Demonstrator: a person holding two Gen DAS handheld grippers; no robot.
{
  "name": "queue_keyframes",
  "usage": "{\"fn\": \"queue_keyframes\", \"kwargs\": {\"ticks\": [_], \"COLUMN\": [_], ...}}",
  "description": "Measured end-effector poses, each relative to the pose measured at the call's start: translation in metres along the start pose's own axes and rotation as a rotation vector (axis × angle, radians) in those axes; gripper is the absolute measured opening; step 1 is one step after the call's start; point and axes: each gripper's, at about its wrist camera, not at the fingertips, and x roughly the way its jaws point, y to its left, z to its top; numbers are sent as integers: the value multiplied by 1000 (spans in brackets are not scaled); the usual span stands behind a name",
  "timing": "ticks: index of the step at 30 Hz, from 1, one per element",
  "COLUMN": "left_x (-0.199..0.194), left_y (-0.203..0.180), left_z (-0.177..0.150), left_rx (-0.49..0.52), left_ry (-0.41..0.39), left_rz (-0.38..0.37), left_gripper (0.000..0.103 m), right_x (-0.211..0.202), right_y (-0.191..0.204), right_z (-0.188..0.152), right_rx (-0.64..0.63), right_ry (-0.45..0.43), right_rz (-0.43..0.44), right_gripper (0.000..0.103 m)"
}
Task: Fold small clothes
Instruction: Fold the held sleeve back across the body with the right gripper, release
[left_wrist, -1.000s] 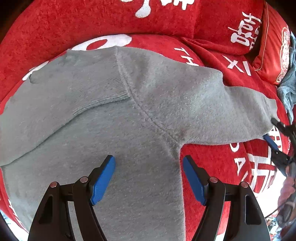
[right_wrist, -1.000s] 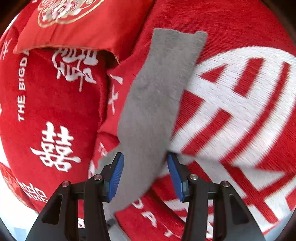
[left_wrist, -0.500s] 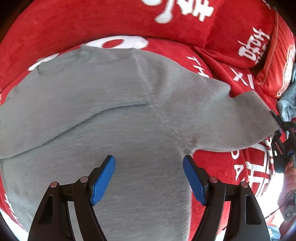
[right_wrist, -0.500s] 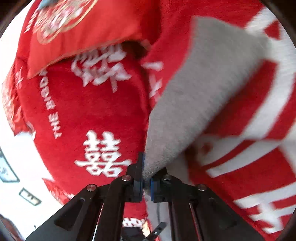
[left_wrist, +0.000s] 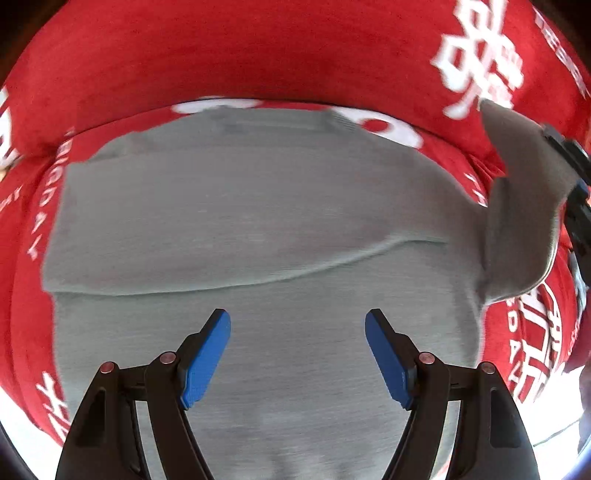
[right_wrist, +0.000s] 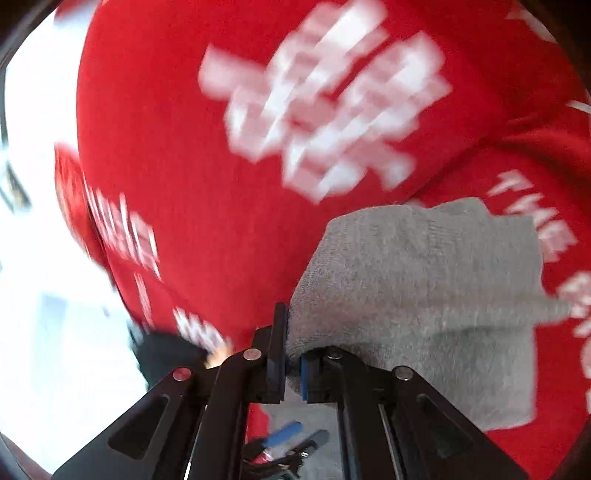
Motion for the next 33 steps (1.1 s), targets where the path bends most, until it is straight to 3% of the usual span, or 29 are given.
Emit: {"fn": "queue_keyframes", "kwargs": {"ticks": [3, 6, 9, 12, 17, 18, 19, 20, 22, 25, 28, 33], "left_x": [-4, -4, -1, 1, -2, -4, -7, -10, -15, -18, -21, -22], "left_y": [37, 67, 90, 105, 119, 122, 121, 125, 132, 142, 155, 174], "left_z": [-4, -8, -14, -20, -27, -27, -27, -28, -29, -28, -32, -32], "left_rx": [-45, -86, -122, -145, -161, -166, -168, -172, -178, -184, -194, -250], "left_ry": [-10, -9, 0, 3, 4, 0, -4, -10, -20, -32, -40, -49], "left_rz": [21, 40, 51, 49, 30, 25, 22, 14, 2, -15, -34, -72], "left_gripper": [76, 76, 76, 76, 76, 76, 76, 76, 76, 76, 76, 76], "right_x": [63, 114, 145, 129, 85, 78, 75, 76, 88, 128, 172, 229], "right_y": [21, 19, 1, -2, -26, -35, -40, -41, -20, 40, 85, 92], "right_z": [-24, -51, -73, -75, -61, -57, -56, -55, -48, -52, -80, -133], "right_rx": [-87, -134, -115, -47, 207, 289, 344, 364, 252, -87, -361, -575], "right_ry": [138, 256, 370, 318, 120, 62, 27, 12, 22, 151, 296, 522], "right_rz": [-64, -192, -327, -291, -265, -253, -236, -230, -250, -256, -280, -376], "right_gripper": [9, 13, 54, 58, 57, 43, 11, 7, 7, 7, 7, 15]}}
